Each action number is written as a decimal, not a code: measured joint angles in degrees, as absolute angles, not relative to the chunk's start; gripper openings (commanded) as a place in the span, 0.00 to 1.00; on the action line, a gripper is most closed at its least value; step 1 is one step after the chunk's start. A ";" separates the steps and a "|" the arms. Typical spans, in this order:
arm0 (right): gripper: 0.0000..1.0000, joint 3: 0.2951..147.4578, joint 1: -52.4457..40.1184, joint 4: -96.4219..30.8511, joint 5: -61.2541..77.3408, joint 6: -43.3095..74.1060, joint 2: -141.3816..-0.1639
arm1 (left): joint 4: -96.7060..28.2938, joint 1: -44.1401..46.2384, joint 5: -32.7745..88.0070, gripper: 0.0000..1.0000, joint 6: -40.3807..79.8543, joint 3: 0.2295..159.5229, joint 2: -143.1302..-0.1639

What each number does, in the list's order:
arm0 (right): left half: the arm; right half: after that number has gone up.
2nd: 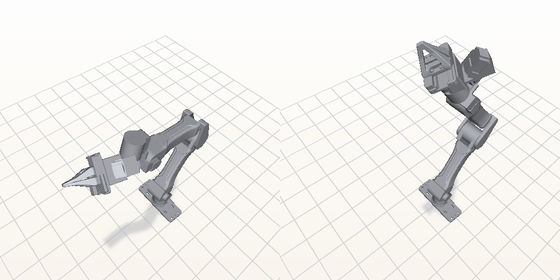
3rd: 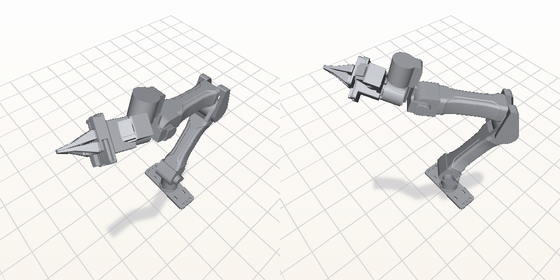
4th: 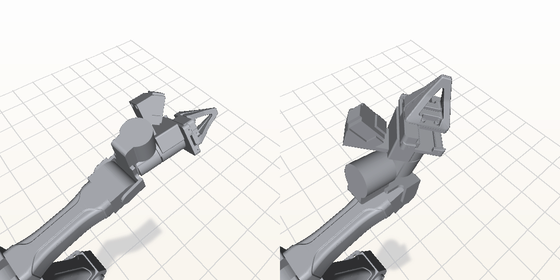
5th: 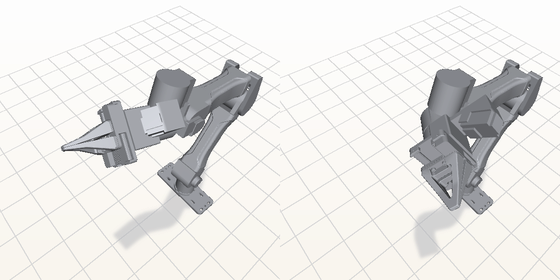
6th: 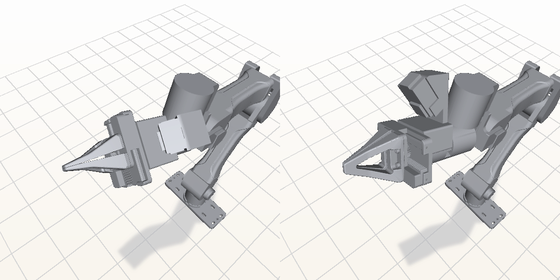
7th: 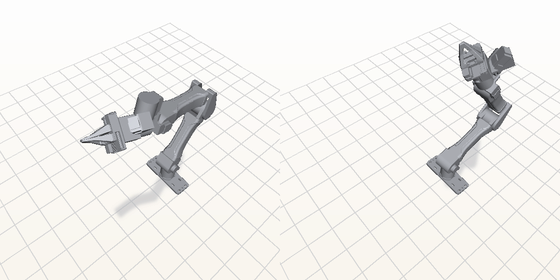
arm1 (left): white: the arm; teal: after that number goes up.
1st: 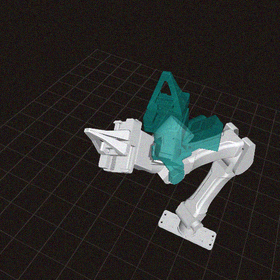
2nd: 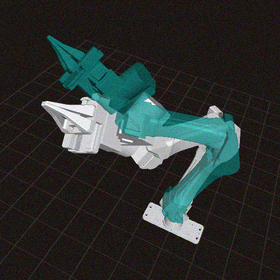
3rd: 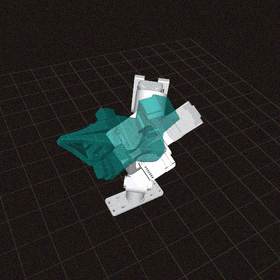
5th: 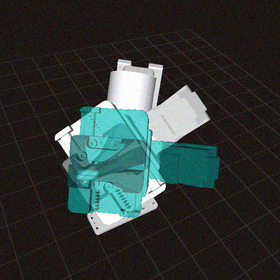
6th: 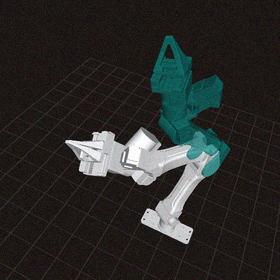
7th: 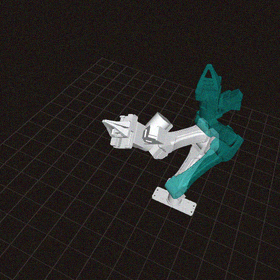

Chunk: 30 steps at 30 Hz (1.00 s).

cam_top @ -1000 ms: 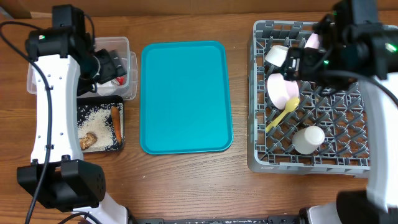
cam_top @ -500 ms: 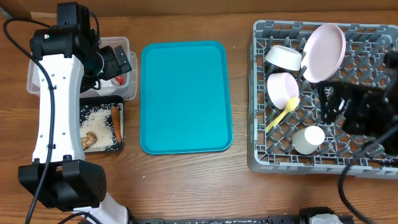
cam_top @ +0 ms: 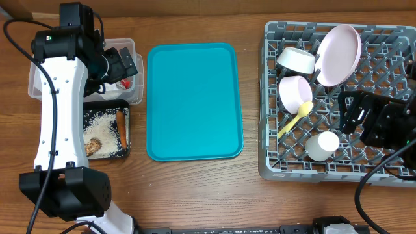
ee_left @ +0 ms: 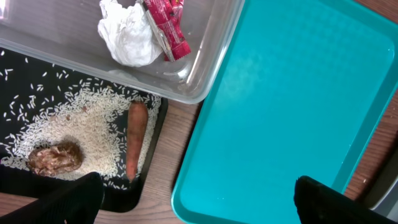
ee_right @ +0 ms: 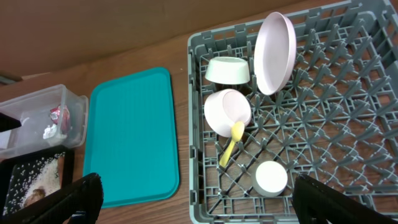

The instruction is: Sort waste into correct bins and load items into the dishwasher

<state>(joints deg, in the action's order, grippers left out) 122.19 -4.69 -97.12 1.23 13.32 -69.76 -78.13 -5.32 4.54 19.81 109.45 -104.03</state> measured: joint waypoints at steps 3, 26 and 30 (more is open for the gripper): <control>1.00 121.01 -4.71 -94.00 0.54 13.39 -69.17 | -78.11 -5.32 4.51 1.00 19.81 109.45 -104.03; 1.00 34.13 0.01 -10.74 -3.33 11.99 -24.53 | -78.00 -5.32 4.54 1.00 19.81 109.45 -104.03; 1.00 20.23 0.01 0.30 -3.14 11.99 -18.09 | -78.02 -5.32 4.54 1.00 19.84 109.45 -104.03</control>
<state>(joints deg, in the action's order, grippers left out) 20.23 0.01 0.30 -3.14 11.99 -18.09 -78.02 -5.32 4.54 19.84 109.45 -104.03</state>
